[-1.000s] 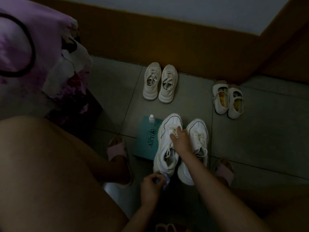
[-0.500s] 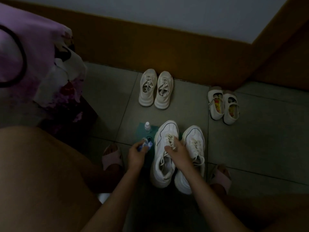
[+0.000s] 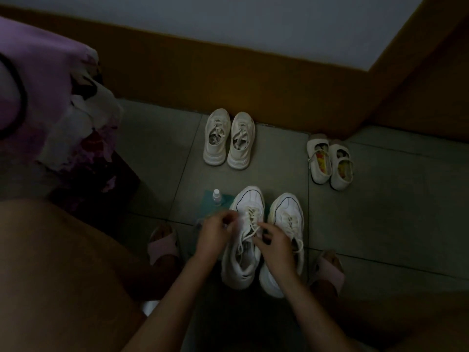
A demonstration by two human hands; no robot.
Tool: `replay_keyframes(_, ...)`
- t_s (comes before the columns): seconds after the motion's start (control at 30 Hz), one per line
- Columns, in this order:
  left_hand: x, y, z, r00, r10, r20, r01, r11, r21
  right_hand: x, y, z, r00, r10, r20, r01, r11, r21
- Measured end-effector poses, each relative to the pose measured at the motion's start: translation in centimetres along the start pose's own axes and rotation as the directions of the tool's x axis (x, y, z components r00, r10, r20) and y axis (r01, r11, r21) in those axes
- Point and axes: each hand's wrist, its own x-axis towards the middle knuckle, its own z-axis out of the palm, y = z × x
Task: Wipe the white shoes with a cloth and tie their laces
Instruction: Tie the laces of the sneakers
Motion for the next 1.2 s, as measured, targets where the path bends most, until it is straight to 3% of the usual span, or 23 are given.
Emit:
replay_keyframes(0.07, 0.0, 0.8, 0.4, 0.989, 0.073, 0.128, -0.077, 0.997, 0.031, -0.1, -0.1, 0.0, 0.998, -0.061, -0.031, 0.06, 0.997, -0.045)
replay_keyframes(0.23, -0.3, 0.7, 0.0, 0.946, 0.174, 0.272, -0.218, 0.966, 0.14, -0.2, 0.0, -0.4, 0.978, -0.207, -0.008, 0.205, 0.972, -0.117)
replay_keyframes(0.5, 0.3, 1.2, -1.3, 0.881, 0.232, 0.411, -0.353, 0.902, 0.248, 0.4, 0.4, -1.2, 0.998, -0.056, -0.026, 0.058, 0.992, 0.115)
replay_keyframes(0.7, 0.3, 0.9, -0.6, 0.901, 0.203, 0.382, -0.349, 0.863, 0.365, 1.0, -0.2, -1.4, 0.996, -0.037, -0.082, 0.046, 0.994, 0.102)
replay_keyframes(0.77, 0.5, 1.0, -0.5, 0.916, 0.185, 0.357, -0.301, 0.904, 0.304, 1.2, -0.8, -1.6, 0.995, -0.027, -0.097, 0.038, 0.994, 0.106)
replay_keyframes(0.93, 1.4, 2.5, -0.4, 0.966, 0.026, 0.255, -0.001, 0.995, -0.099, 2.0, -1.9, -2.6, 0.992, 0.09, -0.093, -0.063, 0.963, 0.261)
replay_keyframes(1.1, 3.1, 6.5, -1.8, 0.888, -0.158, 0.432, 0.303, 0.907, -0.293, 3.3, -2.2, -3.6, 0.965, 0.258, -0.051, -0.217, 0.89, 0.401)
replay_keyframes(1.2, 4.6, 8.1, -2.2, 0.903, -0.241, 0.355, 0.408, 0.737, -0.538, 4.1, -2.8, -3.8, 0.923, 0.378, 0.067, -0.354, 0.77, 0.53)
